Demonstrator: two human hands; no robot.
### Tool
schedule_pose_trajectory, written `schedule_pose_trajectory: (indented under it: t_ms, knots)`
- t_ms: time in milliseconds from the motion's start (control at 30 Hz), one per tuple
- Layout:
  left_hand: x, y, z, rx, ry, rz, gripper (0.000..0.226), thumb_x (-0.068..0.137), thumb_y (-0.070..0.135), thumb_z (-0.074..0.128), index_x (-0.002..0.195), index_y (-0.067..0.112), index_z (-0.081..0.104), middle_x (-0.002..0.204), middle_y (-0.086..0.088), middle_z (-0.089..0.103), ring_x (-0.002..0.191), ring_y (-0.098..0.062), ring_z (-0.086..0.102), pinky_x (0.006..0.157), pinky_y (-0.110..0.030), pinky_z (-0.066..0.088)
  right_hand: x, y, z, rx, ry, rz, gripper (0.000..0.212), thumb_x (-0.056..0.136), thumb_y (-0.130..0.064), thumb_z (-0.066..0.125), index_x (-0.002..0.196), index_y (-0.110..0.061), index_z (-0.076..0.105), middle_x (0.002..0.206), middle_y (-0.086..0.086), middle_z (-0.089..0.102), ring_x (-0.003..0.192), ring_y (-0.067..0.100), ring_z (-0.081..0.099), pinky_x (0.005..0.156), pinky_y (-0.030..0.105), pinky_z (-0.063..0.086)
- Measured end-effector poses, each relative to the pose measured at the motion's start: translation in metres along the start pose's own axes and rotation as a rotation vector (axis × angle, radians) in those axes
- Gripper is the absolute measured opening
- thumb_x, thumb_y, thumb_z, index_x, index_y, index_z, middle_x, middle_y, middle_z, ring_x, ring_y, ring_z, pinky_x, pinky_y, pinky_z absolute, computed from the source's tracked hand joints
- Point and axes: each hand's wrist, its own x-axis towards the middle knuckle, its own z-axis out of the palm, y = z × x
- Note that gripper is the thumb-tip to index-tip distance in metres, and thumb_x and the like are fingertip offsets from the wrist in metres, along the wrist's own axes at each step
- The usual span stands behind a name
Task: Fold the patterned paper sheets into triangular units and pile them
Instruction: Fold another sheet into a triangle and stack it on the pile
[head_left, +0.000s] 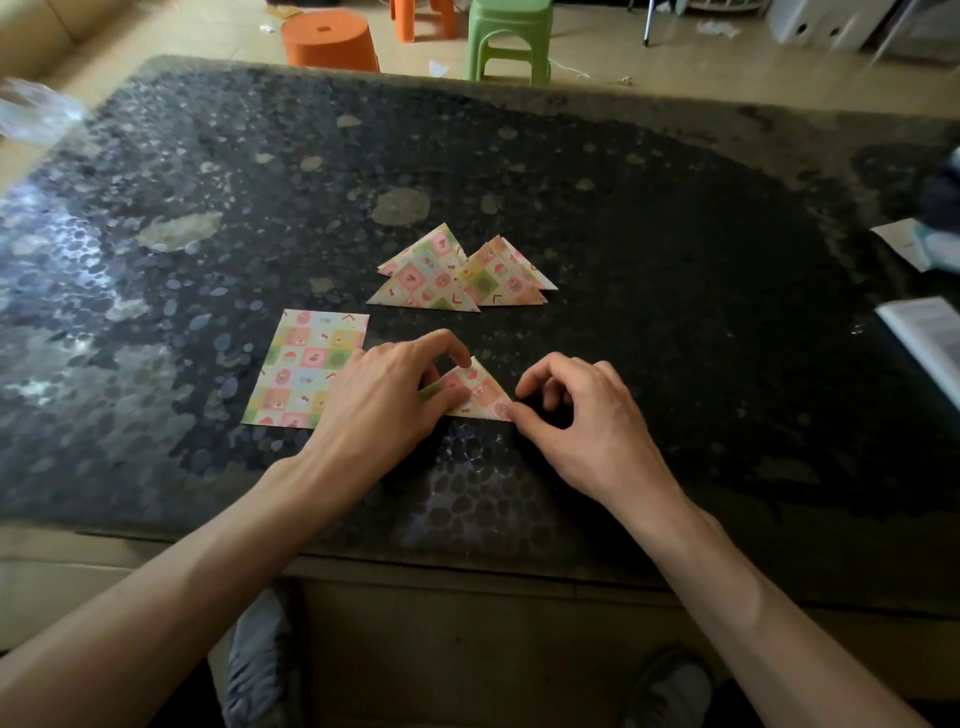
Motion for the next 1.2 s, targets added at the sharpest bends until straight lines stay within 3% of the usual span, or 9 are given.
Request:
schedule_pose_trajectory:
  t_ms: [200, 333, 467, 600, 800, 1033, 1200]
  knots:
    - [0.0, -0.003, 0.001, -0.002, 0.009, 0.012, 0.028, 0.096, 0.045, 0.065, 0.124, 0.043, 0.063, 0.079, 0.018, 0.06, 0.069, 0.002, 0.051, 0.057, -0.021, 0.033, -0.001, 0.002, 0.0, 0.016, -0.017, -0.054, 0.021, 0.093, -0.05, 0.07, 0.113, -0.044, 0.068, 0.085, -0.017, 0.05, 0.094, 0.006, 0.045, 0.078, 0.025, 0.044]
    - [-0.003, -0.004, 0.003, 0.018, 0.049, 0.05, 0.03, 0.097, 0.046, 0.064, 0.126, 0.043, 0.067, 0.085, 0.018, 0.06, 0.073, -0.002, 0.05, 0.06, -0.021, 0.035, 0.0, 0.003, 0.003, -0.016, -0.03, -0.061, 0.026, 0.097, -0.051, 0.065, 0.123, -0.05, 0.069, 0.086, -0.017, 0.047, 0.094, 0.006, 0.043, 0.078, 0.023, 0.039]
    - [-0.003, -0.006, 0.003, 0.044, 0.071, 0.045, 0.031, 0.098, 0.048, 0.061, 0.128, 0.046, 0.068, 0.092, 0.015, 0.065, 0.082, -0.006, 0.054, 0.069, -0.029, 0.038, 0.0, 0.005, 0.005, -0.032, -0.034, -0.07, 0.027, 0.097, -0.053, 0.063, 0.123, -0.051, 0.069, 0.089, -0.017, 0.047, 0.094, 0.006, 0.041, 0.075, 0.019, 0.036]
    - [-0.004, -0.007, 0.003, 0.109, 0.081, 0.078, 0.032, 0.097, 0.052, 0.058, 0.128, 0.049, 0.066, 0.088, 0.016, 0.051, 0.087, -0.008, 0.047, 0.079, -0.03, 0.03, 0.0, 0.005, 0.003, -0.045, -0.044, -0.078, 0.027, 0.096, -0.054, 0.06, 0.121, -0.052, 0.07, 0.09, -0.016, 0.047, 0.094, 0.007, 0.041, 0.077, 0.021, 0.038]
    - [-0.008, -0.008, 0.001, 0.211, 0.122, 0.16, 0.04, 0.097, 0.057, 0.045, 0.125, 0.043, 0.071, 0.097, 0.011, 0.052, 0.088, -0.013, 0.051, 0.078, -0.03, 0.028, -0.001, 0.003, 0.003, -0.058, -0.034, -0.08, 0.03, 0.095, -0.053, 0.055, 0.12, -0.051, 0.071, 0.089, -0.017, 0.046, 0.094, 0.006, 0.041, 0.075, 0.013, 0.033]
    - [-0.009, -0.008, 0.004, 0.202, 0.127, 0.154, 0.038, 0.096, 0.056, 0.049, 0.124, 0.041, 0.072, 0.098, 0.009, 0.057, 0.088, -0.013, 0.054, 0.078, -0.029, 0.032, -0.003, 0.001, 0.004, -0.058, -0.013, -0.067, 0.025, 0.097, -0.049, 0.06, 0.118, -0.049, 0.073, 0.088, -0.015, 0.047, 0.095, 0.008, 0.043, 0.082, 0.026, 0.043]
    - [-0.01, -0.008, 0.006, 0.169, 0.124, 0.14, 0.039, 0.095, 0.055, 0.052, 0.124, 0.04, 0.072, 0.096, 0.009, 0.058, 0.086, -0.012, 0.055, 0.077, -0.031, 0.037, -0.002, -0.001, 0.004, -0.063, -0.017, -0.051, 0.026, 0.094, -0.056, 0.062, 0.116, -0.049, 0.073, 0.089, -0.015, 0.048, 0.095, 0.008, 0.043, 0.081, 0.027, 0.043]
